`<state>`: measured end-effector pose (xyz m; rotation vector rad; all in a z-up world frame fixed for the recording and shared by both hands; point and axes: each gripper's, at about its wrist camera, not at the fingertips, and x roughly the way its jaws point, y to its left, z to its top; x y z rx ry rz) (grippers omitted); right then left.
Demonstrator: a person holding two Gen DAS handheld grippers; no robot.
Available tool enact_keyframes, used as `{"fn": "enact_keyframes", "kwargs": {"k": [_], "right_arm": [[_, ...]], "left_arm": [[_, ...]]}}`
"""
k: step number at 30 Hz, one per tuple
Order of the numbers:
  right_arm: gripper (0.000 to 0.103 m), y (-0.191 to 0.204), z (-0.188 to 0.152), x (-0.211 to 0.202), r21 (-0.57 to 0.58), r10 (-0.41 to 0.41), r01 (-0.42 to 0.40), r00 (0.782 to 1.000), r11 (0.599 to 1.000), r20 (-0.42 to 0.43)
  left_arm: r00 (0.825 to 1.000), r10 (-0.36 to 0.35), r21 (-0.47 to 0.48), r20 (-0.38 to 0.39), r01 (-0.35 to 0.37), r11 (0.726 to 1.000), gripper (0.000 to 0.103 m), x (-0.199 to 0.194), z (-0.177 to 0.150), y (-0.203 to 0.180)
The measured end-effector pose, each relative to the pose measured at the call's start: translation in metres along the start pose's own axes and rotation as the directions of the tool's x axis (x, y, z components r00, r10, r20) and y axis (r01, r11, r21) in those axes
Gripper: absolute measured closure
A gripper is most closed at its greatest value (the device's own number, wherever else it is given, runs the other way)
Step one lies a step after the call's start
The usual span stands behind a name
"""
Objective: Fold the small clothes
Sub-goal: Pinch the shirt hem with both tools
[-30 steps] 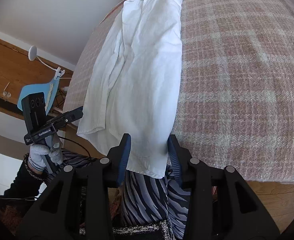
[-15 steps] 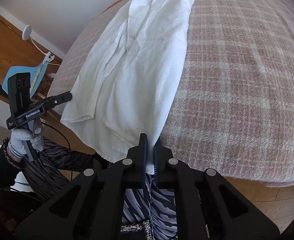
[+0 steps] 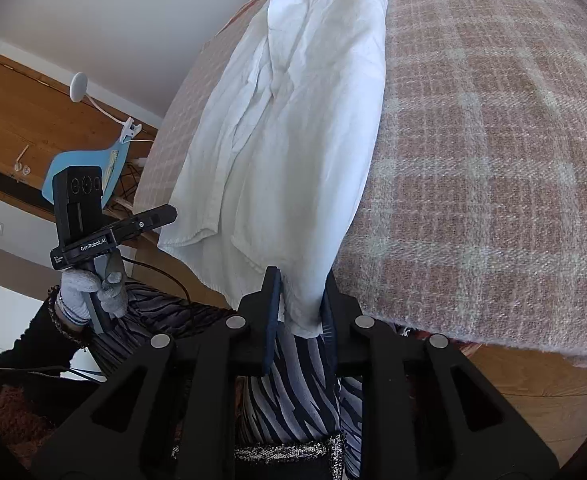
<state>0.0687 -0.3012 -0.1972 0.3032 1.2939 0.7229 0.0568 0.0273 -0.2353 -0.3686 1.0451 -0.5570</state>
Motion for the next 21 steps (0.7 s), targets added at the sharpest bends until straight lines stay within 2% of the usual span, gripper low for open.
{"fn": "enact_keyframes", "kwargs": {"k": [5,13,21], "right_arm": [[0.092,0.004,0.0,0.001,0.022,0.043,-0.043,0.999,0.999,0.022],[0.093,0.009,0.007,-0.016,0.051,0.136,-0.141,0.986,0.989,0.094],[0.093,0.011,0.032,-0.04,0.057,0.187,-0.202,0.961,0.978,0.206]], "left_arm": [[0.997,-0.072,-0.033,0.022,0.073,0.997,0.098,-0.006,0.005,0.0],[0.977,-0.194,-0.084,0.088,0.201,0.976,0.098,-0.022,0.02,0.0],[0.959,-0.236,-0.066,0.158,0.249,0.966,0.098,-0.038,0.051,-0.009]]}}
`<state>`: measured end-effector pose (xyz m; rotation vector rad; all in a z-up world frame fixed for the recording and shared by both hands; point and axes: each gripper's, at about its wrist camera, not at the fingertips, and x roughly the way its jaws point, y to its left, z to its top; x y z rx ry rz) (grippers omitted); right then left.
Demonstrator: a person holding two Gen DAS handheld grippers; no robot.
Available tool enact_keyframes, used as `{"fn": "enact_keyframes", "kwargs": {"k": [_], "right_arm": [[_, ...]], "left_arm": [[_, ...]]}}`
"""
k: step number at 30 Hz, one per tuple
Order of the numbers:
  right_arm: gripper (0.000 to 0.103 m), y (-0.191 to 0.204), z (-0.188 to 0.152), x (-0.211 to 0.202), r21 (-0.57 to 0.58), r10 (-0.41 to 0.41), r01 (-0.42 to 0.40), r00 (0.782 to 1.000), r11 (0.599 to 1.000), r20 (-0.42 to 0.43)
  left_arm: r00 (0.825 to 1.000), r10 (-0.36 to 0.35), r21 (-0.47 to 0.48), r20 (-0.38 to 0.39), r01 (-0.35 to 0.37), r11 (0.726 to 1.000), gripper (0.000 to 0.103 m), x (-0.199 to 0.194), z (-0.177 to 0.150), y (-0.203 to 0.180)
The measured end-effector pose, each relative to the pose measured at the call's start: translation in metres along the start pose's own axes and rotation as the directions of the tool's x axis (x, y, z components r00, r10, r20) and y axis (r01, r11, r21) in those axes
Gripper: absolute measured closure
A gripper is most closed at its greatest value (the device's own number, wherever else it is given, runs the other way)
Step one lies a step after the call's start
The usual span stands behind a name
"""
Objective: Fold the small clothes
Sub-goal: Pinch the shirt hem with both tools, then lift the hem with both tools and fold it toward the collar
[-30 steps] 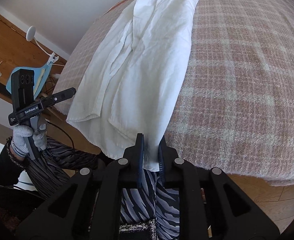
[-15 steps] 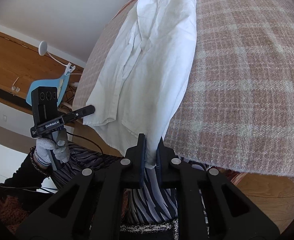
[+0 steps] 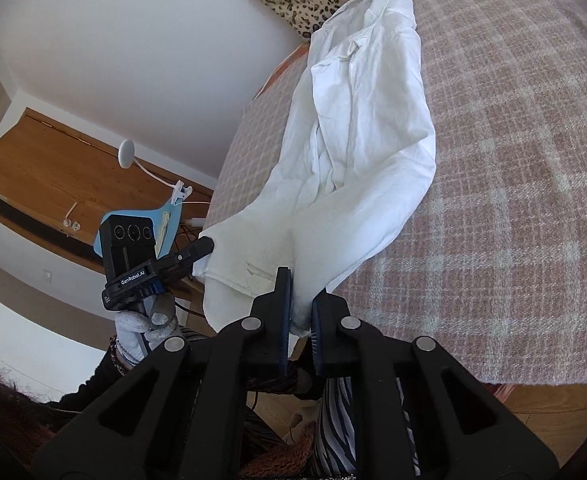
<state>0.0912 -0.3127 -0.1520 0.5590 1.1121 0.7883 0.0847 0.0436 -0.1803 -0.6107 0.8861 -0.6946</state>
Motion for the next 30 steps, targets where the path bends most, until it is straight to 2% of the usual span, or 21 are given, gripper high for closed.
{"fn": "enact_keyframes", "kwargs": {"k": [6,10,14,21,25,27,30], "right_arm": [[0.093,0.006,0.029,0.0,0.003,-0.008,0.008,0.998,1.0,0.055],[0.093,-0.002,0.054,0.003,0.064,-0.02,0.015,0.996,0.998,0.082],[0.093,-0.019,0.078,0.013,0.128,-0.051,0.039,0.995,0.991,0.089],[0.093,-0.046,0.116,0.043,0.193,-0.144,0.13,0.988,0.973,0.06],[0.093,-0.06,0.132,0.059,0.223,-0.19,0.177,0.981,0.959,0.039],[0.093,-0.062,0.138,0.068,0.221,-0.21,0.2,0.977,0.955,0.023],[0.093,-0.064,0.145,0.078,0.211,-0.254,0.248,0.967,0.945,-0.001]], "left_arm": [[0.999,-0.004,-0.044,0.032,0.006,0.999,0.098,0.009,0.027,0.004],[0.999,0.002,-0.088,0.04,0.001,0.996,0.098,0.017,0.047,0.013],[0.998,0.053,-0.096,0.046,-0.048,0.994,0.098,0.029,0.064,0.023],[0.991,0.133,-0.144,0.01,-0.13,0.981,0.098,0.058,0.086,0.051],[0.981,0.195,-0.099,0.01,-0.193,0.976,0.098,0.068,0.095,0.051],[0.969,0.245,-0.035,0.018,-0.244,0.969,0.097,0.073,0.098,0.046],[0.947,0.32,0.075,0.024,-0.321,0.944,0.096,0.081,0.102,0.036]]}}
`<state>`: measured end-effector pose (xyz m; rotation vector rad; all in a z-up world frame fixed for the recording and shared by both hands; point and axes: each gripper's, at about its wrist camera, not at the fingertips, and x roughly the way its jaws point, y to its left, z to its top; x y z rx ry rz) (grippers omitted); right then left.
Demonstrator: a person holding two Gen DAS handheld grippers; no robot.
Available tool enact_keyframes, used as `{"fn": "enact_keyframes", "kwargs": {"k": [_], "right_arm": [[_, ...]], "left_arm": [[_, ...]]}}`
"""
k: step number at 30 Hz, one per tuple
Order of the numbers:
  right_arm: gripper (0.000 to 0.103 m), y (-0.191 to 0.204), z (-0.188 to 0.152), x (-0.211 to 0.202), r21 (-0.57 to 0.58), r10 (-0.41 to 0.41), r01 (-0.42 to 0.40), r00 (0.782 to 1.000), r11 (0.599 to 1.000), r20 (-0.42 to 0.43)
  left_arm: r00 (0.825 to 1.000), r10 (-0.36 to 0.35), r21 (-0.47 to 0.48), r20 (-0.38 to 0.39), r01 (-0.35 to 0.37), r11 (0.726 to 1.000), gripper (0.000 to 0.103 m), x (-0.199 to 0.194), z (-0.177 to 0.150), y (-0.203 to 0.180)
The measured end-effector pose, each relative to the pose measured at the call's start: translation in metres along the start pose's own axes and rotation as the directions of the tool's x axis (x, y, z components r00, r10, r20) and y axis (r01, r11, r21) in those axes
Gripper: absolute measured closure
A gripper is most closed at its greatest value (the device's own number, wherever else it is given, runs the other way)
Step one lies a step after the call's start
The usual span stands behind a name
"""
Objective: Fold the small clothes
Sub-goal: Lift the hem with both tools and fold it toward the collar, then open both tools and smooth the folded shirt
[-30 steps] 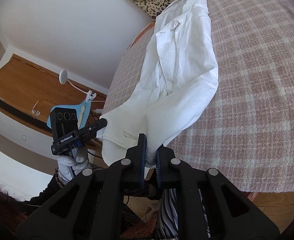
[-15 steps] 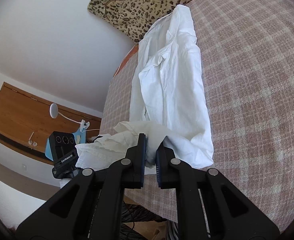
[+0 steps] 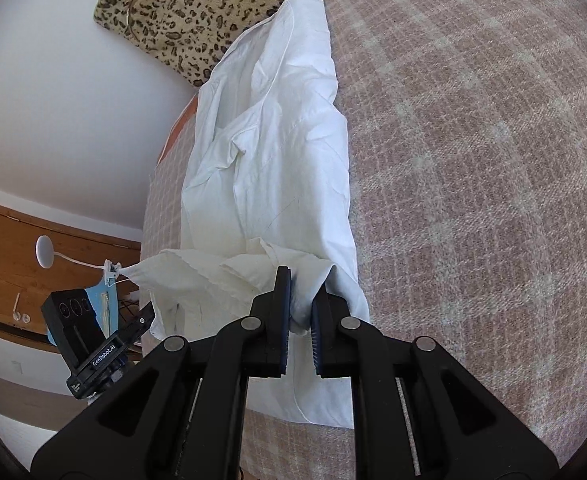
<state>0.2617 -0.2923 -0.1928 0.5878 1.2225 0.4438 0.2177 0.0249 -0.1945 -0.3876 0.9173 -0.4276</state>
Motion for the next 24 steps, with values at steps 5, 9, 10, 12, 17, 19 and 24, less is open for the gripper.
{"fn": "enact_keyframes", "kwargs": {"k": [5,9,10,12,17,19,24], "right_arm": [[0.085,-0.002,0.007,0.004,0.032,0.011,-0.01,1.0,0.999,-0.026],[0.053,-0.002,0.012,-0.006,0.07,0.07,-0.071,0.997,0.995,0.014],[0.05,-0.002,0.014,-0.01,0.082,0.078,-0.081,0.996,0.993,0.037],[0.049,-0.004,0.017,-0.017,0.117,0.106,-0.113,0.992,0.987,0.067],[0.049,0.024,0.011,-0.049,0.008,0.036,-0.038,0.988,0.999,0.149],[0.049,0.051,-0.002,-0.061,-0.121,0.003,0.017,0.987,0.993,0.159],[0.05,0.118,-0.046,-0.055,-0.474,-0.151,0.215,0.974,0.854,0.169]], "left_arm": [[0.999,0.036,0.046,0.021,-0.037,0.998,0.093,-0.004,0.006,-0.008],[1.0,-0.023,-0.045,0.017,0.024,0.999,0.086,-0.008,0.01,0.003],[0.999,-0.044,-0.082,0.01,0.045,0.996,0.082,-0.007,0.011,0.007],[0.997,-0.079,-0.157,0.0,0.078,0.985,0.079,-0.006,0.014,0.017],[0.994,-0.039,-0.172,0.099,0.055,0.984,0.077,-0.036,0.028,0.025],[0.988,-0.048,-0.136,0.148,0.068,0.988,0.077,-0.053,0.033,0.022],[0.988,-0.085,0.105,0.127,0.072,0.992,0.077,-0.063,0.021,-0.011]]}}
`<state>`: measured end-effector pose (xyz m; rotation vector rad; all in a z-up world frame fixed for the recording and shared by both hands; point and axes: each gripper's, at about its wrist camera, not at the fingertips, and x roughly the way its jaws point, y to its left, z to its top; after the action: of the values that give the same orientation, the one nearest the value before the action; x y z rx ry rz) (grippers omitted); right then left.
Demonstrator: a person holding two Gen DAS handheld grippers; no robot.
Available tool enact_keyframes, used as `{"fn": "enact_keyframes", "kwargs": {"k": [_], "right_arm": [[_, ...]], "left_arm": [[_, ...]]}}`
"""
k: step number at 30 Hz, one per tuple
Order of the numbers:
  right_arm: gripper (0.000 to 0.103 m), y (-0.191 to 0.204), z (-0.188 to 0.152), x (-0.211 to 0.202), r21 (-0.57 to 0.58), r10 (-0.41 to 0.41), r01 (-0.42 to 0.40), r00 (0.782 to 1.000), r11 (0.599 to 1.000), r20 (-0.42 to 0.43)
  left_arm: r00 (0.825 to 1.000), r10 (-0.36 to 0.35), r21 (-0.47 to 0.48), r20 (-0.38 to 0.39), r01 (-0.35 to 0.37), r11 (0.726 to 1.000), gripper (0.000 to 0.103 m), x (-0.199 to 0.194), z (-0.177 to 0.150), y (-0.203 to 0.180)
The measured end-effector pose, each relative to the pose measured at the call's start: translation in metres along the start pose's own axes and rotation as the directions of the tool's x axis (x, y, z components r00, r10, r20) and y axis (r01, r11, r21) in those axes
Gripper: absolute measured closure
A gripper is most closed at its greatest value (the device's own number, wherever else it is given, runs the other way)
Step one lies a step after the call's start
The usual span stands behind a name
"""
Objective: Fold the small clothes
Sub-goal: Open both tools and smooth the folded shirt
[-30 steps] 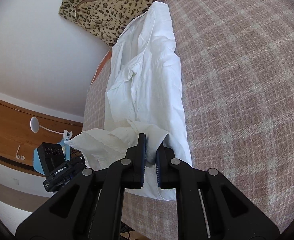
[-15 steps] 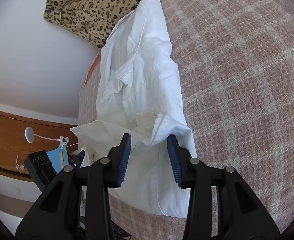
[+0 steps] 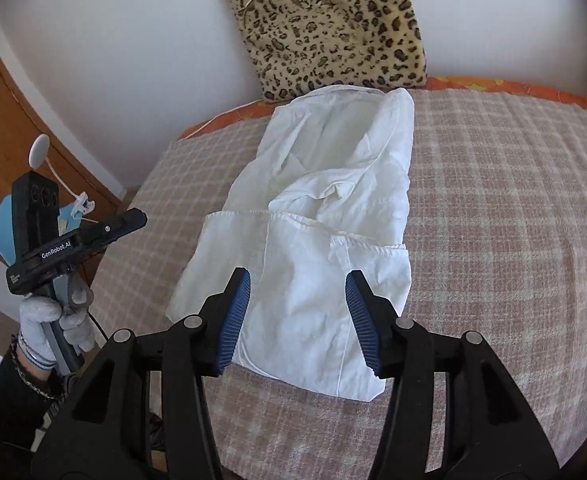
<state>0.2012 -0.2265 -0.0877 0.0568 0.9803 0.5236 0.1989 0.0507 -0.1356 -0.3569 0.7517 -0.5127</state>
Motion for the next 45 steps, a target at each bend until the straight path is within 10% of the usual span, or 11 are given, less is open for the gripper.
{"fn": "enact_keyframes", "kwargs": {"k": [11,19,40,45], "right_arm": [[0.061,0.03,-0.032,0.096,-0.363,-0.351,0.315,0.935,0.877,-0.037],[0.061,-0.017,-0.015,0.098,-0.173,-0.186,0.167,0.977,0.971,-0.102],[0.061,-0.042,0.026,0.065,-0.107,-0.082,0.075,0.995,0.991,-0.062],[0.061,-0.058,0.056,0.071,-0.084,-0.103,0.1,0.994,0.991,-0.025]], "left_arm": [[0.961,0.22,0.307,-0.169,-0.161,0.938,0.077,0.08,-0.056,-0.029],[0.943,0.307,0.408,-0.128,-0.232,0.883,0.077,0.083,-0.058,-0.027],[0.918,0.397,0.454,-0.009,-0.35,0.819,0.077,0.081,-0.008,-0.013],[0.948,0.317,0.349,-0.002,-0.297,0.889,0.054,0.083,0.033,0.009]]}}
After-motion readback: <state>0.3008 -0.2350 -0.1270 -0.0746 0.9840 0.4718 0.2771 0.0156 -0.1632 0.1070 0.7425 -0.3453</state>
